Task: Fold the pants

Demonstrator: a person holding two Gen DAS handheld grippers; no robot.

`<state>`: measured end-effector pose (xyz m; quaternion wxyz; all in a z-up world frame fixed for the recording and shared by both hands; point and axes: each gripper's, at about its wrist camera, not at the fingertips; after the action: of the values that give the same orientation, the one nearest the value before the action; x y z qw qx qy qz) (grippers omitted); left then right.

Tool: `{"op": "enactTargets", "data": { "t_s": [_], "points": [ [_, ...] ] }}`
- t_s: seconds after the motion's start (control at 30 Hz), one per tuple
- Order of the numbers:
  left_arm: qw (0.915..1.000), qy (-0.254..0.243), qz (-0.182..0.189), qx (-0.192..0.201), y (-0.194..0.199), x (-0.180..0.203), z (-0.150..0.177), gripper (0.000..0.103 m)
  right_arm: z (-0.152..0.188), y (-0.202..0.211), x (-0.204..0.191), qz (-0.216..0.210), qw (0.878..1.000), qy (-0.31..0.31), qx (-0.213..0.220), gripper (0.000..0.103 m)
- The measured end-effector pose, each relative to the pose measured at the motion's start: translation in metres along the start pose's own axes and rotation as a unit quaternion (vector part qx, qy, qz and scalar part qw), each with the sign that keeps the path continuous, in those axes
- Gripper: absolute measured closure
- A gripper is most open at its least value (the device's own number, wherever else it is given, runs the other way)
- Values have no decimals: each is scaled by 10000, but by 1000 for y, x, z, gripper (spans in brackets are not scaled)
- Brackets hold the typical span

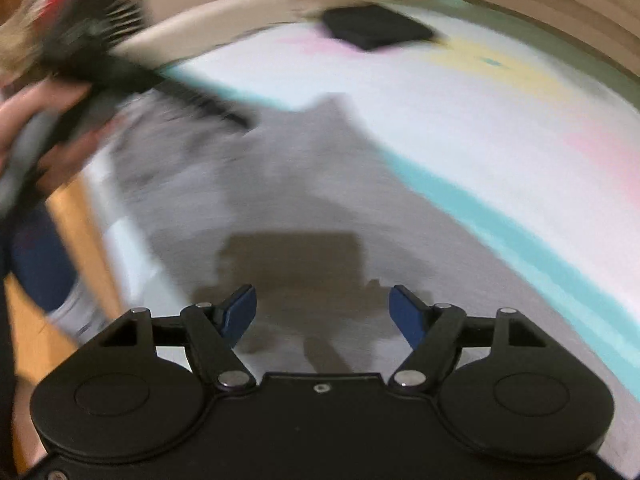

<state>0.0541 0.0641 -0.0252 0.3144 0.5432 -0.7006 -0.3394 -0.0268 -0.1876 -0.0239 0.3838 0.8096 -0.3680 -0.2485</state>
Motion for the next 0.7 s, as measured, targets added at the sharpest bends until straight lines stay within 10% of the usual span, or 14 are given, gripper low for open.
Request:
{"op": "enactTargets", "data": {
  "t_s": [0.43, 0.7],
  "points": [
    [9971, -397, -354, -543, -64, 53, -14, 62, 52, 83, 176, 2140, 9443, -2478, 332, 21],
    [9968, -358, -539, -475, -70, 62, -20, 62, 130, 128, 253, 2278, 9107, -3446, 59, 36]
  ]
}}
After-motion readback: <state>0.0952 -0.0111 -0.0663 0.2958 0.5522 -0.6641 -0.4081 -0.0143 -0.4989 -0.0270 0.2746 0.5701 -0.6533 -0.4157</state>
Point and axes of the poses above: each gripper's, at about its wrist camera, not at the fingertips, and y roughly against the way its jaws point, x to its right, z to its underside, and after that the axes turned 1 degree about -z, right-handed
